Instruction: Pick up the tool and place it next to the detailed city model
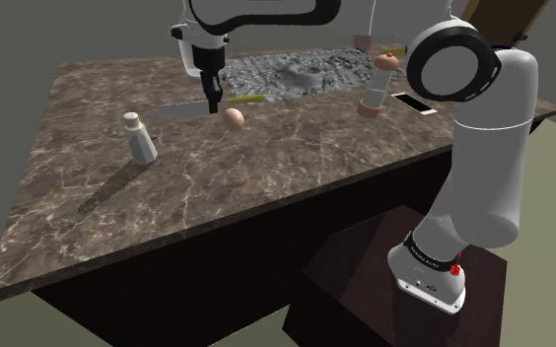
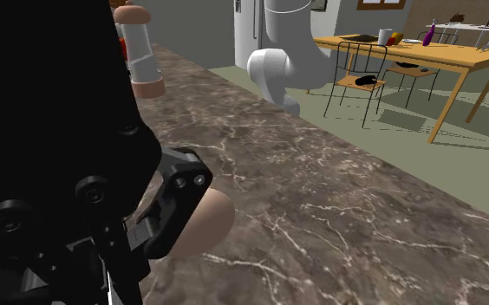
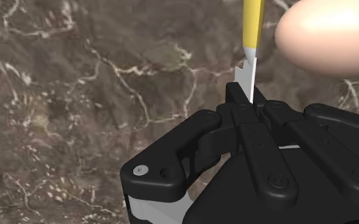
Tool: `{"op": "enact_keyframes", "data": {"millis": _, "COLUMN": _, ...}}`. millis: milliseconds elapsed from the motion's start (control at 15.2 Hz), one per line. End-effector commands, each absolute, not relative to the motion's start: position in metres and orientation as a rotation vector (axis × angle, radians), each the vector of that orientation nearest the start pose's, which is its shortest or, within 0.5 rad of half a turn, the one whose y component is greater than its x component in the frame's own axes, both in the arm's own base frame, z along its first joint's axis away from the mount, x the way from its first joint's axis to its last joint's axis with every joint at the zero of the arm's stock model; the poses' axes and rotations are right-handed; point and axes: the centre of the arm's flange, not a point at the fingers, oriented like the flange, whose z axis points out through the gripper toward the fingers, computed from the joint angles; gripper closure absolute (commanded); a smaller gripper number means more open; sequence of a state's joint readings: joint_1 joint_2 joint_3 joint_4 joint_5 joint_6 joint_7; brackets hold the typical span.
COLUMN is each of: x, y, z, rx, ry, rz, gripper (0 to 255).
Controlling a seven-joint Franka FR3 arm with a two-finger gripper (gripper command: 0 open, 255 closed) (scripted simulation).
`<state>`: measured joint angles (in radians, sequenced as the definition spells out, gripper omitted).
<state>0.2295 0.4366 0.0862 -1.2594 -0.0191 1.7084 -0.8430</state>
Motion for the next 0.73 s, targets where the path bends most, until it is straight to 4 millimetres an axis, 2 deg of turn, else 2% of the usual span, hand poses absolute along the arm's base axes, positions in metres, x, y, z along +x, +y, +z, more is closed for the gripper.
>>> {"op": "enact_keyframes", "data": {"millis": 0, "x": 0.658, "y": 0.2, "z": 0.524, "rx": -2.623, "ry": -1.705, "rz": -0.028, "gripper": 255}}
{"op": "enact_keyframes", "data": {"millis": 660, "x": 0.658, "y": 0.2, "z": 0.577, "rx": -2.623, "ry": -1.705, "rz": -0.028, "gripper": 255}}
